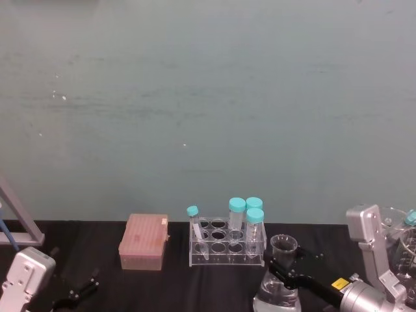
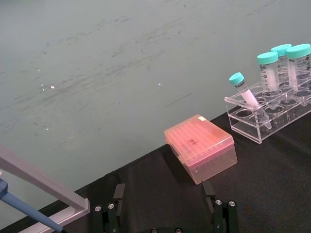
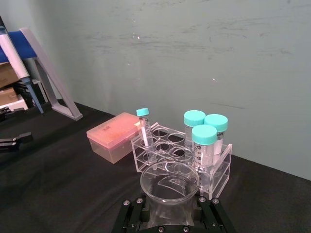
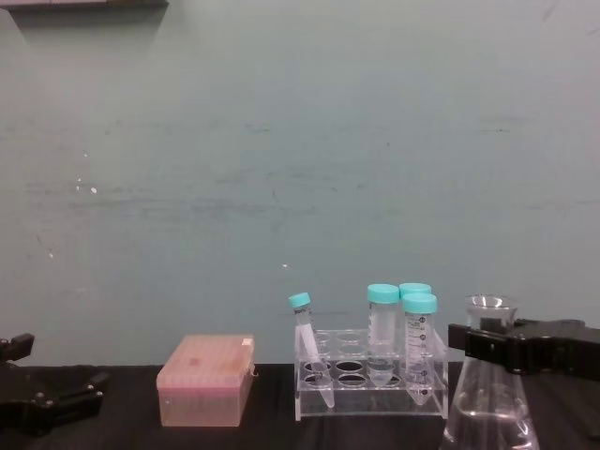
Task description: Pick up the beaker with the right gripper, shake it three times, and then put it down.
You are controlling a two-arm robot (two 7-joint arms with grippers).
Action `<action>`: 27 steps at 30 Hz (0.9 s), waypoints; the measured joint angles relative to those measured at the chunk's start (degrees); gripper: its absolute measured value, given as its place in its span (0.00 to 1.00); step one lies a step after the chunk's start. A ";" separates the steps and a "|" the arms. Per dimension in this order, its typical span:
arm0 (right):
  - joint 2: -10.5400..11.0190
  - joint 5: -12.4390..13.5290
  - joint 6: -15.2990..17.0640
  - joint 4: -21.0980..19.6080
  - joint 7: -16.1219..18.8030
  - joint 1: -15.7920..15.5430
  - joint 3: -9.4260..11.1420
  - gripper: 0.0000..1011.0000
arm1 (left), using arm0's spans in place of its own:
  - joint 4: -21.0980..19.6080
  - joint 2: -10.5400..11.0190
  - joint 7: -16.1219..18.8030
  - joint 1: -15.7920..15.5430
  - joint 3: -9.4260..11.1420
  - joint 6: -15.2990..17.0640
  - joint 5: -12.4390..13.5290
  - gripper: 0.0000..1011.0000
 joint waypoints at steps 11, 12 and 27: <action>-0.13 0.15 0.11 0.30 0.19 0.20 -0.01 0.45 | 0.00 0.00 0.00 0.00 0.00 0.00 0.00 0.99; -0.12 0.15 0.11 0.29 0.20 0.19 -0.01 0.45 | 0.00 0.00 0.00 0.00 0.00 0.00 0.00 0.99; -0.07 0.14 0.05 0.15 0.22 0.17 0.01 0.65 | 0.00 0.00 0.00 0.00 0.00 0.00 0.00 0.99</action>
